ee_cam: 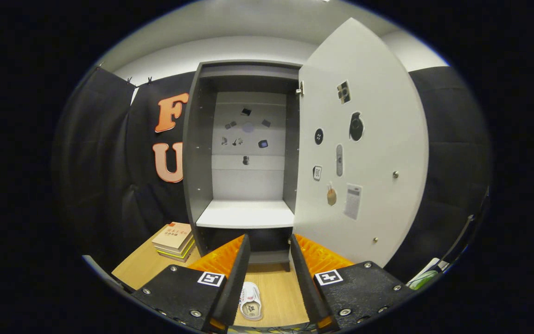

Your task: Open the shoe cabinet door, grab the shoes and put them into the shoe cabinet, then close the shoe cabinet door.

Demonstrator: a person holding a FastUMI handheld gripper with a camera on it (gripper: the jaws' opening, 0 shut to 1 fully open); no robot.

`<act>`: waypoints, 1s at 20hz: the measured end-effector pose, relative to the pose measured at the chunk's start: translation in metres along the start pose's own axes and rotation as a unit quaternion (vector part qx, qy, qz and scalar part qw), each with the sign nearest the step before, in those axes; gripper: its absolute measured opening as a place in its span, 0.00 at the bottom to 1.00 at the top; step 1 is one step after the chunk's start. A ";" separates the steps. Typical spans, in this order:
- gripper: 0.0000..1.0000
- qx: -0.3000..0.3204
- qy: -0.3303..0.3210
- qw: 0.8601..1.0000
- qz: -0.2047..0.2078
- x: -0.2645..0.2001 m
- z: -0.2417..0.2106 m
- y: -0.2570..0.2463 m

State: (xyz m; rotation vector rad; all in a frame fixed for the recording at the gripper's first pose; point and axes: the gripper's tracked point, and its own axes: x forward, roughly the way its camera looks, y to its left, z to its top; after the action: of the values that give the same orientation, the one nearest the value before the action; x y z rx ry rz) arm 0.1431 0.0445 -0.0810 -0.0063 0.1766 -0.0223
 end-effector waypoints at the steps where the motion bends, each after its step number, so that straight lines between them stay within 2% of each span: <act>1: 0.57 0.003 0.012 1.000 0.007 0.004 -0.012 0.007; 9: 0.57 0.020 0.131 0.990 0.047 0.037 -0.136 0.051; 20: 0.57 0.020 0.263 0.962 0.073 0.074 -0.273 0.080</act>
State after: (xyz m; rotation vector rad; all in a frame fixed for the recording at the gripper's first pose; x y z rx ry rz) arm 0.1702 0.1212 -0.3631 0.0532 0.7090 0.1211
